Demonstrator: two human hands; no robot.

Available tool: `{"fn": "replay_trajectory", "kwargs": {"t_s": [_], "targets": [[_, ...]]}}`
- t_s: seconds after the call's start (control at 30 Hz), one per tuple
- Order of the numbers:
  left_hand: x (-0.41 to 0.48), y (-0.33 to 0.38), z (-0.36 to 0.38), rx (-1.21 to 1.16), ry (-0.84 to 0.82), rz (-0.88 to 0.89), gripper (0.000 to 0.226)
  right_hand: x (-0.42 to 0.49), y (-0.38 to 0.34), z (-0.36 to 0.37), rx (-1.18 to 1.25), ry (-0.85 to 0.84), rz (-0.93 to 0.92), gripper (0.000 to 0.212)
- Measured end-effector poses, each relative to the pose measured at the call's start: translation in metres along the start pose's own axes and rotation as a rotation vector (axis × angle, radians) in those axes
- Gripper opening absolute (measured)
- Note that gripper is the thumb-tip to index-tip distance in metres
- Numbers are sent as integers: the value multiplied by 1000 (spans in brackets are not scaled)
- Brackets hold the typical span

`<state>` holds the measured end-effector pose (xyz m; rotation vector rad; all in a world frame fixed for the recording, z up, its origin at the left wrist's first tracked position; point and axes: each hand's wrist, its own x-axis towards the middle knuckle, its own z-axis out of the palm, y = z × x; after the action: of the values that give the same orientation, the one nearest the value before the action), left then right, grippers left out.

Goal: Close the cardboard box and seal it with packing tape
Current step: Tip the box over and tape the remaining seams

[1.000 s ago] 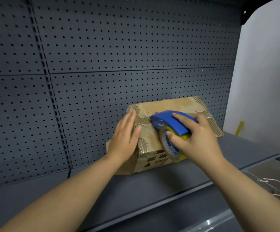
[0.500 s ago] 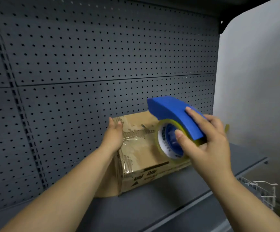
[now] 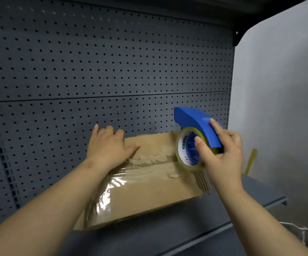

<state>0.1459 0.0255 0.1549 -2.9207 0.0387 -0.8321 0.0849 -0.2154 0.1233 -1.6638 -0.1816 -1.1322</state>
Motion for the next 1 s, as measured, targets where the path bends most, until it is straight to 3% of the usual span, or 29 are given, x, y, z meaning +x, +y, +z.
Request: {"fn": "replay_trajectory", "kwargs": {"t_s": [0.07,0.17,0.37,0.57,0.67,0.77,0.83,0.93,1.0], "targets": [[2,24,-3,37,27,12,68,7,6,-5,30,-31,-4,51],[2,59,-2,-110,83,72,36,14,15,-15,65,-59,-28,51],[13,103,11,-295,156,1,50,22,36,-40,160,-101,-17,50],[31,120,10,-567,144,-20,32,30,48,-55,204,-123,-35,50],[41,129,3,-868,116,-83,31,33,50,-57,214,-118,-57,49],[54,141,-2,-1434,-48,-233,34,35,50,-54,196,-98,-95,51],[63,146,-6,-1695,-282,-286,43,34,51,-50,179,-76,-132,52],[74,147,-11,-1811,-639,-257,52,33,51,-40,111,-47,-243,54],[83,147,-13,-1838,-740,-220,53,32,51,-33,62,-30,-306,57]]}}
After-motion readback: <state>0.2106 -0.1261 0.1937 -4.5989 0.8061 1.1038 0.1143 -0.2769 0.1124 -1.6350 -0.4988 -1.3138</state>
